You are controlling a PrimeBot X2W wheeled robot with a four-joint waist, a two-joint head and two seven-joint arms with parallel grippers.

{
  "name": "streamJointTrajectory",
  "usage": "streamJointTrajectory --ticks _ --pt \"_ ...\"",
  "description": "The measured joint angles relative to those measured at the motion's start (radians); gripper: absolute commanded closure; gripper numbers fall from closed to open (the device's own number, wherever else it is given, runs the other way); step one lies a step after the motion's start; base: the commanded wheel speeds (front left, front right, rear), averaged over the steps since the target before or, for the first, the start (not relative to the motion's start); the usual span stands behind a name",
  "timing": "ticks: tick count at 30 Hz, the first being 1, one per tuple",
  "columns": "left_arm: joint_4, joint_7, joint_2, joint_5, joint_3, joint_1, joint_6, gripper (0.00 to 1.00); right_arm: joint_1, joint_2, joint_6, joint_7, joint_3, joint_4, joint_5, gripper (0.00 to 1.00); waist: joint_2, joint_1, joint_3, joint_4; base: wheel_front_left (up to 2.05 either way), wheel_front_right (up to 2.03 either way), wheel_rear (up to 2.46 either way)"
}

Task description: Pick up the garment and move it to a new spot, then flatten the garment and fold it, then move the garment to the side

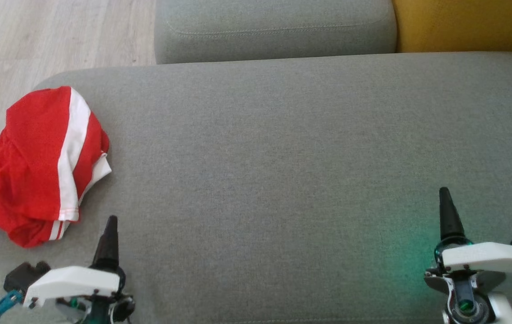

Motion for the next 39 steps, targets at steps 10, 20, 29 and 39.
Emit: streamJointTrajectory --ticks 10,20,29,39 --pt "0.013 -0.033 0.001 0.139 -0.024 -0.014 0.01 0.0 -0.009 0.0 0.0 -0.025 0.014 0.016 -0.132 0.0 0.0 0.0 0.005 0.002 0.0 0.0 0.0" --pt "0.029 -0.062 0.004 0.284 -0.052 -0.034 0.036 0.0 -0.025 0.0 0.0 -0.061 0.026 0.029 -0.278 0.0 0.0 0.0 0.009 0.001 0.0 0.0 0.0" --pt "0.032 -0.088 0.008 0.399 -0.08 -0.048 0.053 0.0 -0.045 0.0 0.0 -0.085 0.028 0.037 -0.395 0.0 0.0 0.0 0.009 0.001 0.0 0.0 0.0" --pt "0.039 -0.114 0.013 0.509 -0.095 -0.05 0.072 0.0 -0.054 0.0 0.0 -0.112 0.037 0.054 -0.514 0.0 0.0 0.0 0.011 -0.001 0.0 0.0 0.0"
